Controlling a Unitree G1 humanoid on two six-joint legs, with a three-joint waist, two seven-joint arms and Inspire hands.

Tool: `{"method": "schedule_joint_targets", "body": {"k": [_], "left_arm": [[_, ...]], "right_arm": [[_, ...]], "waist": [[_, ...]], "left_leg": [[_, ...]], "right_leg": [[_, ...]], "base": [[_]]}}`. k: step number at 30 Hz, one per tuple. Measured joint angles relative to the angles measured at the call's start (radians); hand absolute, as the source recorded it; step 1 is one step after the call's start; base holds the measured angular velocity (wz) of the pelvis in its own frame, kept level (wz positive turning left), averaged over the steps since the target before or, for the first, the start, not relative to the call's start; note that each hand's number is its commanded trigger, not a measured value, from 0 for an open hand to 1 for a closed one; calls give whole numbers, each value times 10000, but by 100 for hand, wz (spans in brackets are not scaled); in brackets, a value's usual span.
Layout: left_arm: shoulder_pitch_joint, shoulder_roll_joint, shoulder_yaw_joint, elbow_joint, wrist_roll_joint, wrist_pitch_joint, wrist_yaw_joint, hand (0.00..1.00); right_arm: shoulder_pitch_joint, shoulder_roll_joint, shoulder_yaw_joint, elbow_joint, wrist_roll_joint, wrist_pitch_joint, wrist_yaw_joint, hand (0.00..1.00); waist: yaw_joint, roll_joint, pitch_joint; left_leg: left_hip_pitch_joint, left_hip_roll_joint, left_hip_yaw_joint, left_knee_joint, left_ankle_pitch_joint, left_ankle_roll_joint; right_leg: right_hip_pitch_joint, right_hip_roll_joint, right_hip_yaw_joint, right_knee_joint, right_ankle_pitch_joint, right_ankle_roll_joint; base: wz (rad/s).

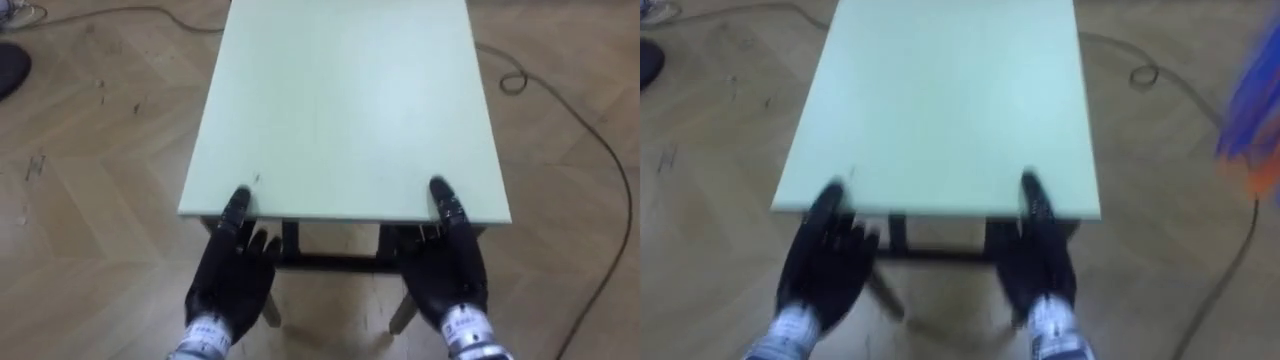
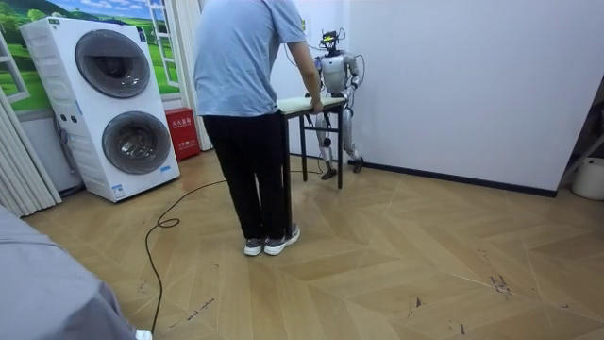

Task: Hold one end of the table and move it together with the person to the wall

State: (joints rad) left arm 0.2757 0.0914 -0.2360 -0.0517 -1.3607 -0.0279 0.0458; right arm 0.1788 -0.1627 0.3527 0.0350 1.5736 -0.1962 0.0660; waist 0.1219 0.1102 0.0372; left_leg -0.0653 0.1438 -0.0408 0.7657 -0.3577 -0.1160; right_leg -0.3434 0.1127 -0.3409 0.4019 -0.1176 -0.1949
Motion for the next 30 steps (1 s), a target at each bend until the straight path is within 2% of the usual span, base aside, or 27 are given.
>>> {"method": "schedule_joint_targets", "body": {"k": [1, 2, 3, 4, 5, 6, 8, 9, 10, 12, 13, 15, 16, 18, 19, 21, 23, 24, 25, 26, 27, 28, 29, 30], "left_arm": [[2, 31, -17, -2, -24, -5, 0, 100], [-59, -14, -56, 10, -25, -55, 4, 100], [-117, -38, -105, 142, -25, -134, 4, 100], [-134, -42, -134, 176, -26, -157, 3, 100], [-173, -26, -141, 331, -35, -155, 1, 100], [-166, -31, -139, 458, -42, -153, 1, 100], [-157, -49, -128, 522, -34, -153, 1, 100], [-109, -45, -131, 568, -34, -145, 0, 100], [-70, -45, -131, 599, -38, -144, -7, 100], [99, -28, -140, 698, -37, -141, -24, 100], [109, 3, -158, 698, -28, -140, -24, 100], [89, -2, -232, 700, 104, -136, 37, 100], [61, -8, -274, 701, 173, -133, 92, 100], [-129, 2, -496, 706, 402, -128, 203, 100], [-169, 2, -529, 705, 484, -128, 202, 100], [-449, 85, -796, 704, 770, -130, 210, 100], [-623, 91, -889, 679, 1022, -130, 211, 100], [-636, 100, -863, 652, 1088, -159, 212, 100], [-620, 100, -834, 656, 1088, -164, 215, 100], [-573, 45, -852, 702, 1043, -141, 223, 100], [-606, -45, -927, 683, 1054, -170, 223, 100], [-598, -54, -989, 651, 1083, -245, 220, 100], [-552, 33, -1025, 724, 1055, -275, 232, 100], [-533, 15, -1049, 755, 1055, -271, 310, 100]], "right_arm": [[-2, -43, -21, -16, 9, 41, -1, 100], [-27, -43, -64, -59, -8, 73, -1, 100], [-29, 21, -234, 20, -14, 187, -3, 100], [-32, 36, -275, 43, -15, 260, -1, 100], [-31, 116, -314, 196, -55, 385, 2, 100], [-29, 128, -341, 318, -78, 478, 7, 100], [21, 202, -452, 358, -167, 666, 7, 100], [92, 282, -564, 393, -228, 808, 7, 100], [133, 334, -613, 430, -317, 880, 7, 100], [367, 408, -627, 536, -449, 965, 12, 100], [428, 427, -633, 536, -441, 983, 13, 100], [617, 625, -746, 535, -388, 1034, 14, 100], [683, 659, -789, 534, -387, 1033, 19, 100], [1035, 948, -1091, 514, -346, 1004, 204, 100], [1129, 1030, -1149, 500, -317, 1003, 264, 100], [1535, 1285, -1429, 395, -139, 968, 597, 100], [1656, 1278, -1511, 323, 8, 894, 705, 100], [1639, 1330, -1489, 298, 38, 886, 642, 100], [1609, 1336, -1472, 287, 24, 893, 574, 100], [1594, 1371, -1480, 247, -9, 854, 468, 100], [1559, 1145, -1491, 111, 35, 839, 375, 100], [1553, 1026, -1496, 8, 74, 871, 300, 100], [1577, 1081, -1539, 25, 52, 982, 49, 100], [1694, 1018, -1517, -55, -12, 1018, 11, 100]], "waist": [[-88, -25, -13], [-337, -62, -3], [-364, -203, -19], [-407, -198, -17], [-368, -310, -11], [-369, -351, -19], [-417, -434, -6], [-560, -501, -14], [-633, -529, -26], [-940, -688, -66], [-1038, -741, -64], [-1289, -942, -93], [-1352, -984, -100], [-1557, -1239, -107], [-1544, -1317, -123], [-1535, -1402, -135], [-1528, -1376, -146], [-1495, -1320, -145], [-1439, -1314, -140], [-1125, -1364, -147], [-1072, -983, -168], [-1077, -721, -122], [-1259, -832, -101], [-1355, -878, -136]], "left_leg": [[39, -14, 4, -244, -76, 25], [108, -122, -71, -662, -293, 17], [94, -203, -22, -1018, -293, 8], [130, -208, 33, -1270, -337, 150], [184, -333, 219, -1485, -198, 181], [296, -368, 455, -1703, -40, 302], [357, -461, 744, -1943, 239, 353], [409, -646, 785, -2134, 427, 461], [453, -733, 804, -2246, 524, 504], [658, -1022, 805, -2646, 870, 662], [660, -1027, 848, -2682, 944, 686], [574, -1011, 1200, -2747, 1185, 744], [543, -1029, 1226, -2741, 1215, 765], [305, -1064, 1427, -2714, 1383, 960], [202, -1056, 1519, -2682, 1383, 960], [-314, -1030, 1528, -2363, 1383, 963], [-690, -1034, 1563, -1976, 1458, 1047], [-910, -1108, 1701, -1045, 1486, 983], [-1271, -1136, 1805, -78, 1685, 790], [-2308, -1136, 1736, 1460, 1607, 927], [-2817, -403, 1651, 279, 504, 751], [-2893, 88, 1651, -506, 261, 1011], [-2733, -45, 2287, -276, -168, 1725], [-2511, -223, 2577, -566, -71, 1975]], "right_leg": [[4, -34, -115, -67, 36, -43], [-15, -203, -446, -186, 40, -41], [11, -367, -693, -389, 147, -18], [20, -433, -853, -467, 219, -33], [67, -582, -958, -587, 436, -36], [118, -700, -989, -663, 635, -37], [226, -919, -981, -909, 887, 19], [327, -1122, -941, -1073, 991, 159], [378, -1214, -904, -1143, 1056, 223], [509, -1656, -704, -1114, 1247, 449], [531, -1763, -606, -1112, 1307, 532], [502, -2083, 366, -1111, 1656, 969], [504, -2173, 622, -1115, 1746, 1087], [384, -2504, 1776, -1130, 2232, 1539], [311, -2560, 2056, -1151, 2402, 1569], [165, -2755, 2702, -1365, 3153, 1719], [-54, -2848, 2692, -1263, 3581, 1765], [-78, -2818, 2343, -1131, 3617, 1767], [32, -2964, 2320, -1224, 3651, 1801], [333, -3275, 2741, -1652, 3621, 1897], [178, -3155, 2375, -1233, 3366, 2224], [63, -3030, 2199, -603, 2838, 2601], [-145, -3420, 2416, 1184, 1180, 2992], [-48, -3587, 2343, 2463, 114, 2886]], "base": [[32], [37], [37], [4], [-6], [-10], [3], [16], [25], [37], [54], [49], [60], [67], [54], [56], [29], [-5], [-53], [-67], [-68], [-28], [13], [21]]}}
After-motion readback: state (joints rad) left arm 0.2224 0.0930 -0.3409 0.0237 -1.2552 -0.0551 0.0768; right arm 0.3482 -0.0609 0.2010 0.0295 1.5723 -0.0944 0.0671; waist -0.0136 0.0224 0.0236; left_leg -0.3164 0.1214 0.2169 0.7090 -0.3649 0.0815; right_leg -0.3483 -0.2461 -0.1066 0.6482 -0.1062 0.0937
